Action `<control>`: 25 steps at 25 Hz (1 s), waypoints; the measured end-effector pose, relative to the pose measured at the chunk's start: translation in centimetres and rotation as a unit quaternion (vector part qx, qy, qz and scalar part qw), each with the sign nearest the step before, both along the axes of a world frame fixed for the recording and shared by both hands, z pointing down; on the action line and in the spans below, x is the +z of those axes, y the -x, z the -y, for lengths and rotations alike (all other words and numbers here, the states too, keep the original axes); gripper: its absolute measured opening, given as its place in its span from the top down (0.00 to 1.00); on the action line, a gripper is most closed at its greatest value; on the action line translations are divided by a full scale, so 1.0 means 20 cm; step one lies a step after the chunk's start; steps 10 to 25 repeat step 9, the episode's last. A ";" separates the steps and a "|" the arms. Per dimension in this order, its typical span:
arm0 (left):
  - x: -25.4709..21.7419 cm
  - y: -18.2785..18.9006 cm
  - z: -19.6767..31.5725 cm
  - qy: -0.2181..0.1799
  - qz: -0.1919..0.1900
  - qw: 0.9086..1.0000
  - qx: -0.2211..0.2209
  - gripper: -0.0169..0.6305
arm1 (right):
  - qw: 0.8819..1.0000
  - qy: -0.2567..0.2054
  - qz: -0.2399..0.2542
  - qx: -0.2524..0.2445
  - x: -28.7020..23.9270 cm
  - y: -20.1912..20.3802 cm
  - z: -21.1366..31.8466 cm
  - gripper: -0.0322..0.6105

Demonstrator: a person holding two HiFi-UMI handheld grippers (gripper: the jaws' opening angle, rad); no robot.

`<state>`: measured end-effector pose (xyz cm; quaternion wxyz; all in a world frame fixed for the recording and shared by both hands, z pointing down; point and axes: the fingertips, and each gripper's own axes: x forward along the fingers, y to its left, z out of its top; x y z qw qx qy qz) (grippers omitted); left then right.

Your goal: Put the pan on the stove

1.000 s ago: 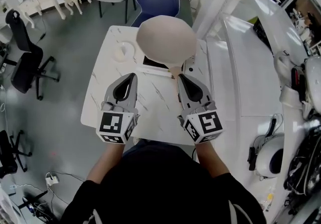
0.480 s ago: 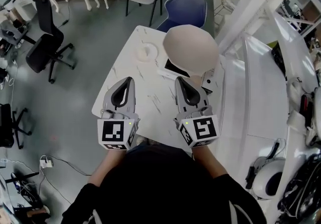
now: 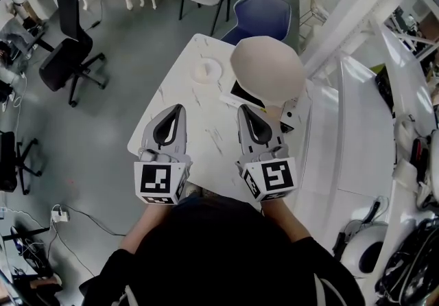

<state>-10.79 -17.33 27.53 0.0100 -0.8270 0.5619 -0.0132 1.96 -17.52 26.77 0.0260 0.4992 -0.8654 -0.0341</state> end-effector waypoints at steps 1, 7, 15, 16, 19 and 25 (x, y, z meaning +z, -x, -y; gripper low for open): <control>0.00 0.00 0.00 0.000 0.000 1.000 0.000 0.96 | 1.000 0.000 0.000 0.000 0.00 0.00 0.00 0.92; 0.00 -0.01 0.01 0.002 0.002 1.000 0.004 0.96 | 1.000 0.004 -0.001 0.005 0.01 0.00 0.01 0.92; 0.01 -0.01 0.01 0.003 0.003 1.000 0.004 0.96 | 1.000 0.005 -0.002 0.006 0.02 0.00 0.01 0.92; 0.01 -0.01 0.01 0.003 0.003 1.000 0.004 0.96 | 1.000 0.005 -0.002 0.006 0.02 0.00 0.01 0.92; 0.01 -0.01 0.01 0.003 0.003 1.000 0.004 0.96 | 1.000 0.005 -0.002 0.006 0.02 0.00 0.01 0.92; 0.01 -0.01 0.01 0.003 0.003 1.000 0.004 0.96 | 1.000 0.005 -0.002 0.006 0.02 0.00 0.01 0.92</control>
